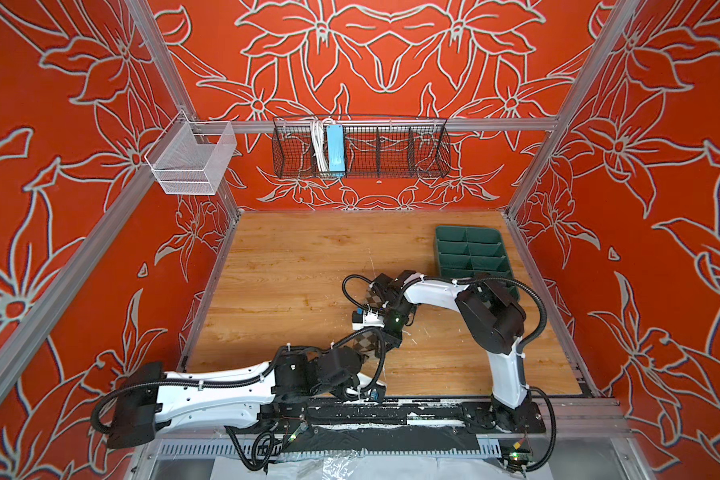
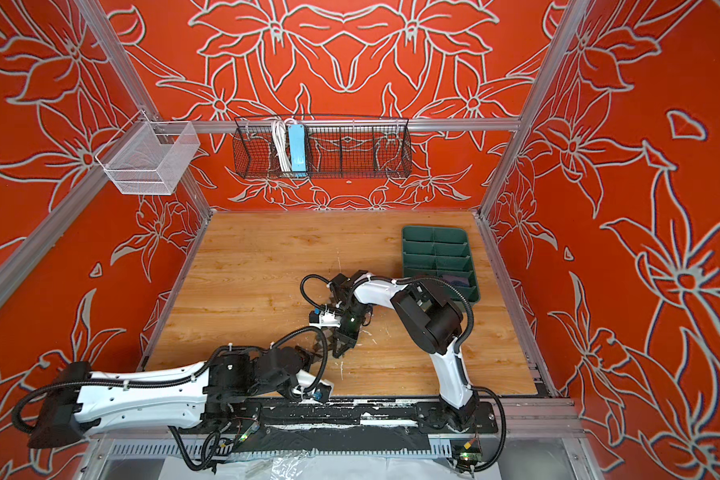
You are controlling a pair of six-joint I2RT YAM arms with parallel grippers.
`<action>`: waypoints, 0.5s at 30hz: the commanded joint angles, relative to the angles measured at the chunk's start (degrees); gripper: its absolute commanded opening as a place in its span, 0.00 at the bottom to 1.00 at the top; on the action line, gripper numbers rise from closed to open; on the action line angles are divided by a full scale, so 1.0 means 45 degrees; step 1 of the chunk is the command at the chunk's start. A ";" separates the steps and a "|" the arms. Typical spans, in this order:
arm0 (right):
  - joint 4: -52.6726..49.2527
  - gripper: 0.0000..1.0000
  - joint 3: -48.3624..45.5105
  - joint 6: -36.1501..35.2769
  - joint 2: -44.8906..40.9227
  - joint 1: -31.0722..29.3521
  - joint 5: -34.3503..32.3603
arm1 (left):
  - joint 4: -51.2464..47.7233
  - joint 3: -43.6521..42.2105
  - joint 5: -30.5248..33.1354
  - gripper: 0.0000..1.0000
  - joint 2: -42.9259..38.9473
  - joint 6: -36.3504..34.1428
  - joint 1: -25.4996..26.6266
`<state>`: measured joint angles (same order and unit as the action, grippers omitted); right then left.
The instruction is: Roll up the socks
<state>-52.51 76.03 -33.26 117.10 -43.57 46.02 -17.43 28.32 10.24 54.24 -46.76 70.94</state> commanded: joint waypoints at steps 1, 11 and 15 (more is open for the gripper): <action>-0.0676 0.00 0.0297 -0.0333 0.0141 0.0103 0.0722 | 0.2385 -0.0108 0.0676 0.65 0.1040 0.1935 0.0076; -0.0401 0.00 0.0272 -0.0383 0.0012 0.0227 0.0716 | 0.2929 -0.0596 0.2169 0.54 0.2660 0.3079 0.0079; -0.0362 0.00 0.0219 -0.0384 -0.0069 0.0249 0.0734 | 0.2944 -0.0739 0.2729 0.56 0.2987 0.2964 0.0076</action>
<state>-53.32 76.14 -33.39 117.16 -42.85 47.20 -5.26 25.76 19.84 66.74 -34.04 70.94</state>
